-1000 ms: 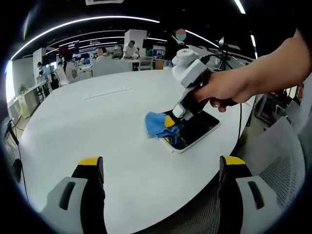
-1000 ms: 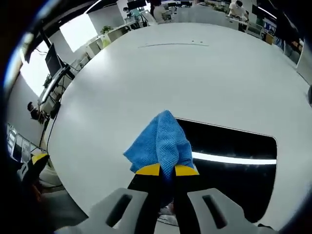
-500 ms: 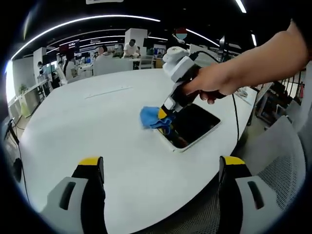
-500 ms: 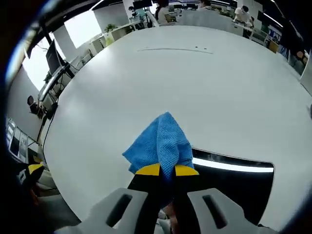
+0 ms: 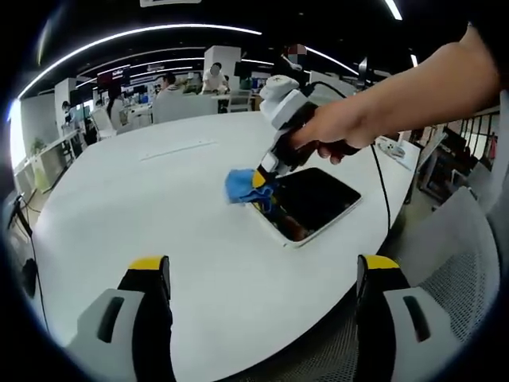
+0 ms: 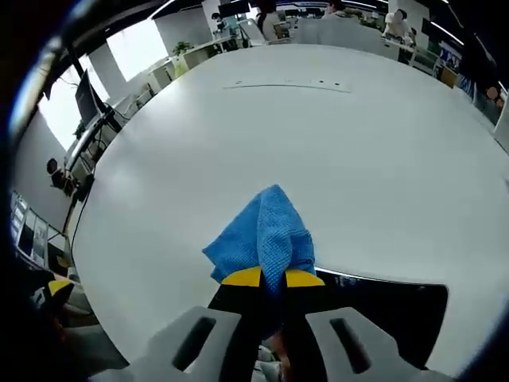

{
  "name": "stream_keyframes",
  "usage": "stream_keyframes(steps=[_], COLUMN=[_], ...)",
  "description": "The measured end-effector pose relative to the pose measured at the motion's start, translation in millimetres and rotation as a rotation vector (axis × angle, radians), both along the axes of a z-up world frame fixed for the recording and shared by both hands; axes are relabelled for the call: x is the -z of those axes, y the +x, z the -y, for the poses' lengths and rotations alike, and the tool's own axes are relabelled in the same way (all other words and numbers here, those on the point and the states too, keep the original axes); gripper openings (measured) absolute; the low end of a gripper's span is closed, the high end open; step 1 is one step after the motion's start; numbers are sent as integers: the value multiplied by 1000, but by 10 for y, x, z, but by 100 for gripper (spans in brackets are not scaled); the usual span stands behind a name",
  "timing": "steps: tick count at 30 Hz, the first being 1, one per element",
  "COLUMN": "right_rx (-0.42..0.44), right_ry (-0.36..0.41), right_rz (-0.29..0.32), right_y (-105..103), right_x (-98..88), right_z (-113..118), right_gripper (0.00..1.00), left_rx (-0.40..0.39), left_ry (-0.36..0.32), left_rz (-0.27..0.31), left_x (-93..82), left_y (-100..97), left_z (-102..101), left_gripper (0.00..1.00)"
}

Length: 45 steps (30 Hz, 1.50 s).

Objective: Wipe the mirror surface with the cleaning cloth until all visible marks leave the cleaned area.

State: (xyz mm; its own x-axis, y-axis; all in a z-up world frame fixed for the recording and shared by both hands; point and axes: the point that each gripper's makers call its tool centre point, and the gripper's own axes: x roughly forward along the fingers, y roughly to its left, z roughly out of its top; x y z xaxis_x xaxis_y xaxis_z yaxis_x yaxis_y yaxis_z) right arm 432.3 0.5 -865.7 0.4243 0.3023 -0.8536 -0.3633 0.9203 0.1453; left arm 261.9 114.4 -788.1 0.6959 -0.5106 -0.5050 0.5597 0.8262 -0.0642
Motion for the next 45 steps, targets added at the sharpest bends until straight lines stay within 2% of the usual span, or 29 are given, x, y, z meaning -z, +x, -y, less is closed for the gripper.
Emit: stream_keyframes(steps=[13, 32, 45], right_rx=[-1, 31, 43], right_ry=[-1, -19, -38], right_rz=[0, 1, -3], right_y=[11, -24, -14], right_x=[6, 13, 2], right_z=[67, 392, 500], right_gripper=[3, 3, 3], left_rx=[1, 3, 6], left_ry=[4, 1, 0], left_rz=[0, 1, 0], left_x=[3, 6, -4], left_y=[12, -8, -2], left_z=[2, 7, 1], left_gripper=[97, 97, 97])
